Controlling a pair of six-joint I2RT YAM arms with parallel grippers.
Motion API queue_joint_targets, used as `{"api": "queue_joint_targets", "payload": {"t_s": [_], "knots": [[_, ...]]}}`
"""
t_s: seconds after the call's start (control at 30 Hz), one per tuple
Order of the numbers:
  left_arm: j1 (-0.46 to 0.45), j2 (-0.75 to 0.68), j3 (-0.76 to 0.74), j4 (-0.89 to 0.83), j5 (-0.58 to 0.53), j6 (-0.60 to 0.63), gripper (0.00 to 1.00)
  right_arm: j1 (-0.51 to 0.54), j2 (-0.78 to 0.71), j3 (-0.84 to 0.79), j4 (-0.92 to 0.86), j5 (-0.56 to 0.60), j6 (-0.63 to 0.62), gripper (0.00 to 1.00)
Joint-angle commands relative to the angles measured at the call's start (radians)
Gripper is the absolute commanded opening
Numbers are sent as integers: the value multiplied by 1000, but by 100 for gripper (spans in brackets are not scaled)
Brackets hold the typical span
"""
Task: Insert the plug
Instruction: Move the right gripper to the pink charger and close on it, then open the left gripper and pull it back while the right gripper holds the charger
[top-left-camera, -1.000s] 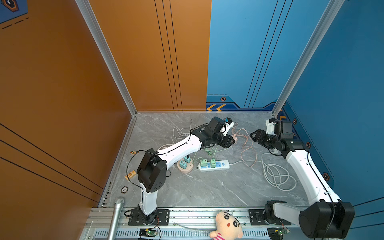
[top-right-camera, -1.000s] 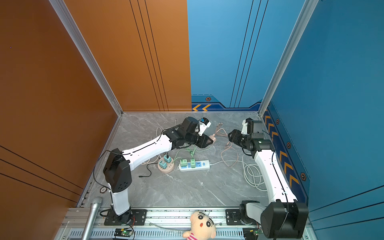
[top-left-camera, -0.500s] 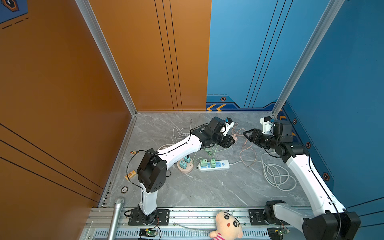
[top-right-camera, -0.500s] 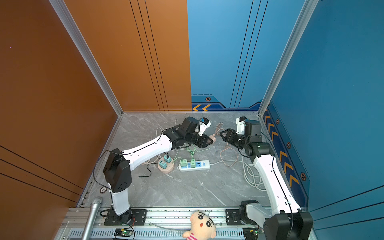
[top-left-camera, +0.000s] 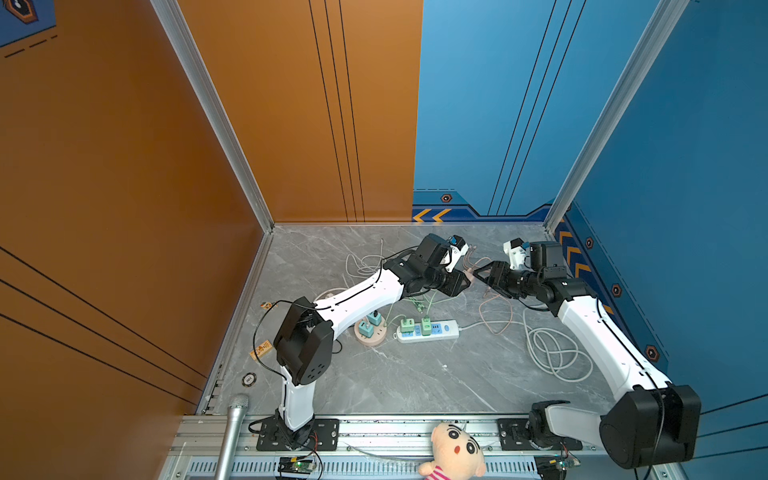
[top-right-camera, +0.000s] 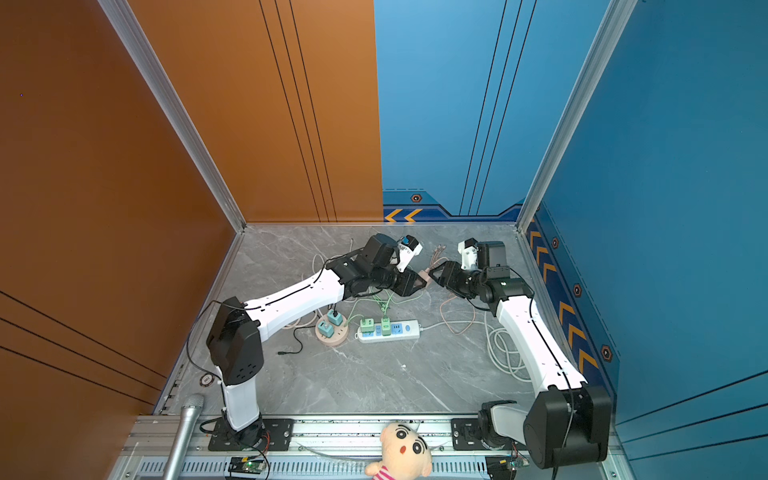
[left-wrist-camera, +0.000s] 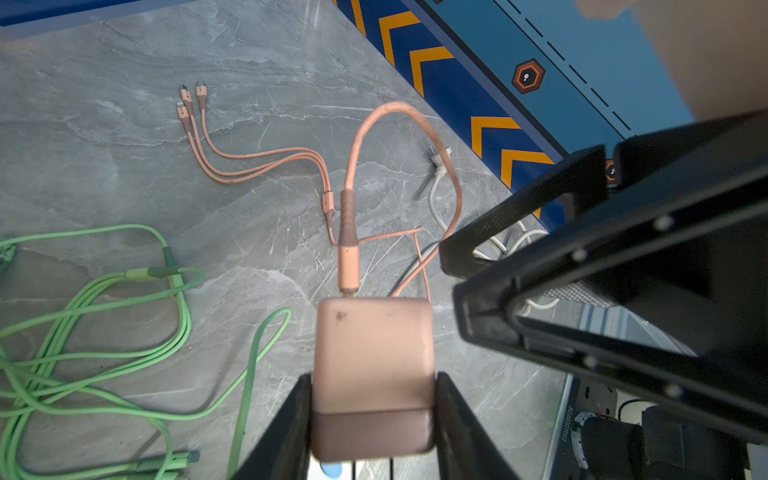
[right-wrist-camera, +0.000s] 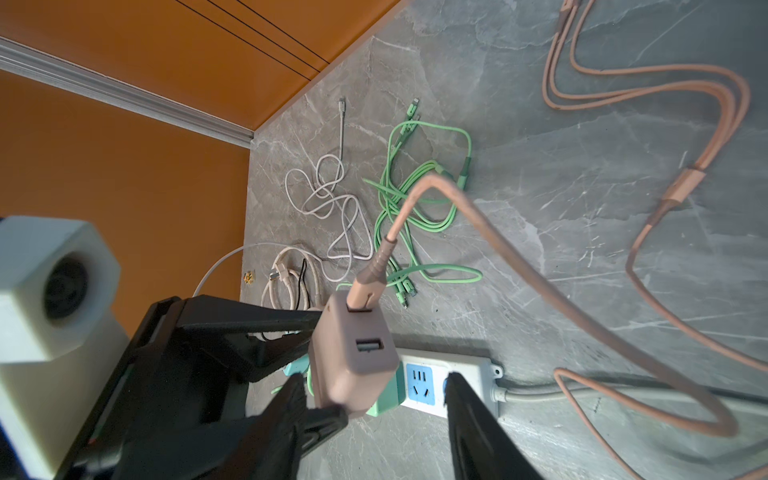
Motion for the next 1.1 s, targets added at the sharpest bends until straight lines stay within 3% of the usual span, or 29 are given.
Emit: {"api": "queue_joint_targets", "payload": {"t_s": [0.0, 0.4, 0.63, 1.07], "knots": [[-12, -1, 25, 15, 14, 23, 34, 10, 28, -29, 68, -55, 34, 55], [-17, -1, 22, 21, 26, 27, 34, 29, 76, -27, 106, -93, 38, 54], [-16, -3, 22, 22, 23, 33, 34, 31, 93, -31, 134, -130, 52, 47], [-14, -4, 15, 40, 9, 28, 34, 31, 101, -33, 167, -163, 70, 18]]}}
